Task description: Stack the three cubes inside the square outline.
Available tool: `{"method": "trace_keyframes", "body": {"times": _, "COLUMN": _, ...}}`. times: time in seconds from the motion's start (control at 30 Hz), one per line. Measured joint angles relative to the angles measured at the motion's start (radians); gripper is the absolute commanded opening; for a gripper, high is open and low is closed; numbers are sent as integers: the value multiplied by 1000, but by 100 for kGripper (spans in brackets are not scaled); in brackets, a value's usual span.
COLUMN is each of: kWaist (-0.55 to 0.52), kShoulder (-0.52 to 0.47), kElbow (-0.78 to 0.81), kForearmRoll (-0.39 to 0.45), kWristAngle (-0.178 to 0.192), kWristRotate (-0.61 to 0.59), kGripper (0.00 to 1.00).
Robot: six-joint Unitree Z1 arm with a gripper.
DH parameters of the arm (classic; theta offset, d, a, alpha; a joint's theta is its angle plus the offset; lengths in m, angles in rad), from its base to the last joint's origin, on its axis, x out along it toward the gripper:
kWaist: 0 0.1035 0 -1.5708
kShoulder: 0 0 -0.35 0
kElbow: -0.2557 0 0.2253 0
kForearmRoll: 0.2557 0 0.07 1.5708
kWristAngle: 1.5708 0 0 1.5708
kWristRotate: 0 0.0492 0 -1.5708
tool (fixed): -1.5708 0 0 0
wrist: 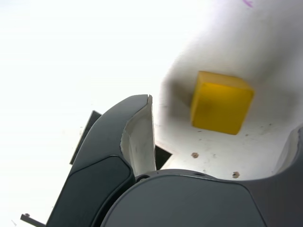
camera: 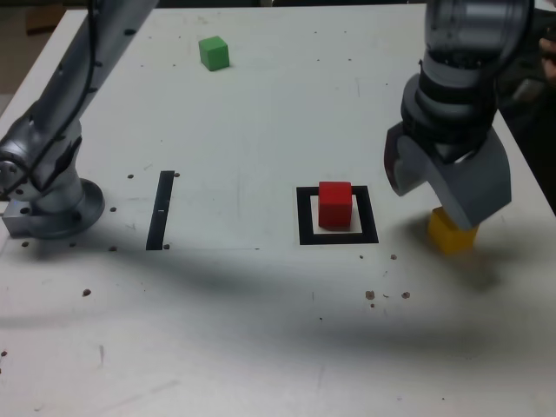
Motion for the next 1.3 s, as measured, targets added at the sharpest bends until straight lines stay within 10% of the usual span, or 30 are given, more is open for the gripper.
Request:
{"method": "trace_keyframes", "body": {"times": 0.53, "kWaist": -10, "kShoulder": 95, "kElbow": -85, "kForearmRoll": 39, "kWristAngle": -3, "kWristRotate": 0, "kGripper": 82}}
{"method": "trace_keyframes", "body": {"times": 0.93, "kWaist": -28, "kShoulder": 115, "kElbow": -97, "kForearmRoll": 39, "kWristAngle": 0, "kWristRotate": -22, "kGripper": 39}}
{"method": "trace_keyframes", "body": {"times": 1.3, "kWaist": -30, "kShoulder": 120, "kElbow": -103, "kForearmRoll": 51, "kWristAngle": 15, "kWristRotate": -19, "kGripper": 34}}
